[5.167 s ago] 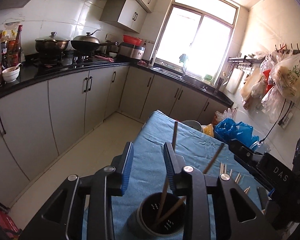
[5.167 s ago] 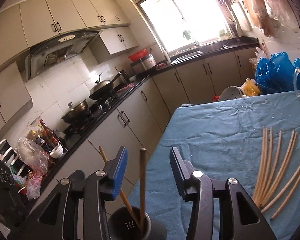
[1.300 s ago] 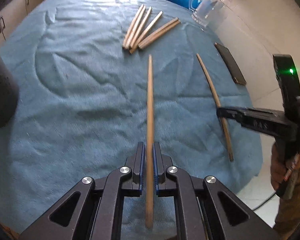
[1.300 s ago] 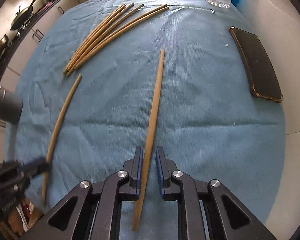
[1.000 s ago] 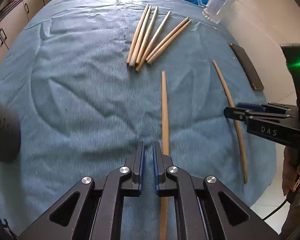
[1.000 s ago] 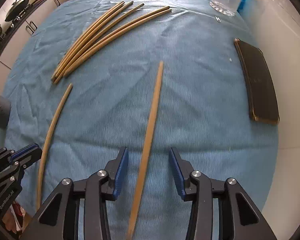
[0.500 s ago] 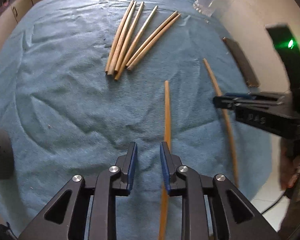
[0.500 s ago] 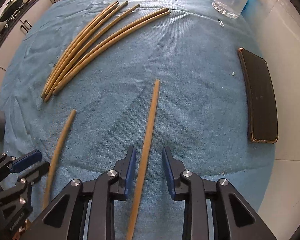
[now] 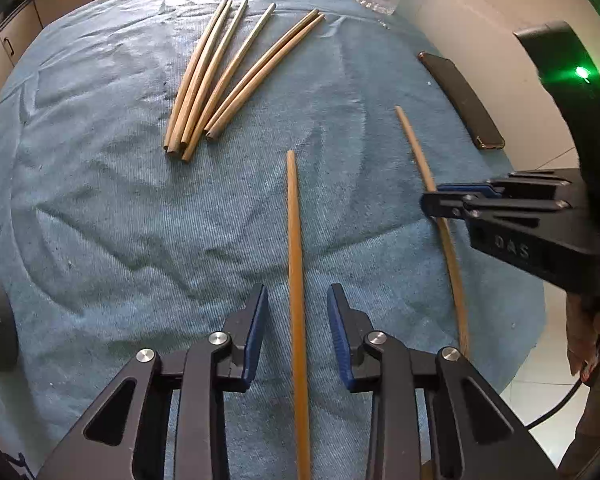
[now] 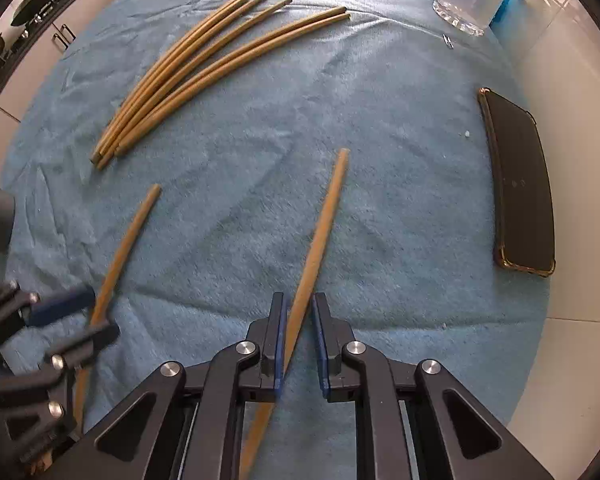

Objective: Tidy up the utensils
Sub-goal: 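Close the right gripper on another chopstick while the left gripper holds its chopstick, then lift both held chopsticks and carry them over the black holder, then drop both chopsticks into the black holder by opening both grippers, then move both open grippers back over the loose chopsticks on the towel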

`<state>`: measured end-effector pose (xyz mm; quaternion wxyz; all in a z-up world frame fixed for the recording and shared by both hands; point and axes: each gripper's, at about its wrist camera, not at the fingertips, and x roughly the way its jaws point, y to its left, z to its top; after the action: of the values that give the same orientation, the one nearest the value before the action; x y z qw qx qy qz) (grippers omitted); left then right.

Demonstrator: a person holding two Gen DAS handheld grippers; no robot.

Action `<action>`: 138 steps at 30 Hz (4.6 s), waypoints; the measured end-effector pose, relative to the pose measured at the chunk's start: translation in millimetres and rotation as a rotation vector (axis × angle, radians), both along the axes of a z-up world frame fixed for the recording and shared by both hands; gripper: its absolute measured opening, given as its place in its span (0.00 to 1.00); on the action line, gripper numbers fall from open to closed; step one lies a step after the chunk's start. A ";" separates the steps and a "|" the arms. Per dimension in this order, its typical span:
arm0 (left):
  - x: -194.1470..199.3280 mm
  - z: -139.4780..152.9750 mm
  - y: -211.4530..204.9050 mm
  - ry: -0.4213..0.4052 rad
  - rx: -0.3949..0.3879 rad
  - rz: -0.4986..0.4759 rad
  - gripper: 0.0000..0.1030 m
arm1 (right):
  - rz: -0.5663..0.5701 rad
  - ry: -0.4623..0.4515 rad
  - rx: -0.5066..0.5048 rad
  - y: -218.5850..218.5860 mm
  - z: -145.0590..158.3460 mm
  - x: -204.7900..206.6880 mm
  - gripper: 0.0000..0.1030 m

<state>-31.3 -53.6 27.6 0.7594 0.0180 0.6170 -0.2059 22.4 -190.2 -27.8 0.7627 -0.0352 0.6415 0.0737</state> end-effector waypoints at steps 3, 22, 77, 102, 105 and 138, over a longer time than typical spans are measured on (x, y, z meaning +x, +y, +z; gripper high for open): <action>11.5 -2.1 -6.2 0.018 0.004 -0.012 0.29 | -0.002 0.016 0.000 -1.3 -1.4 5.2 0.14; -67.6 65.7 49.7 -0.303 -0.135 0.067 0.07 | -0.049 -0.288 0.119 6.3 37.4 -43.1 0.08; -17.5 151.3 308.4 -0.853 -0.362 0.682 0.06 | 0.094 -0.968 0.546 281.6 159.8 -33.7 0.08; -31.5 134.2 280.7 -0.885 -0.145 0.663 0.17 | 0.126 -0.945 0.525 282.1 148.2 -41.6 0.18; -44.1 139.2 281.9 -0.901 -0.127 0.696 0.35 | 0.113 -0.961 0.532 276.4 152.4 -46.4 0.38; -105.4 129.7 94.8 -0.827 0.075 0.369 0.66 | -0.375 -0.855 0.313 -3.6 89.3 -97.8 0.68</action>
<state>-136.7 41.1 157.3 0.9648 0.0161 0.2616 -0.0202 -75.4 -193.8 61.5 0.9540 0.1687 0.2475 0.0096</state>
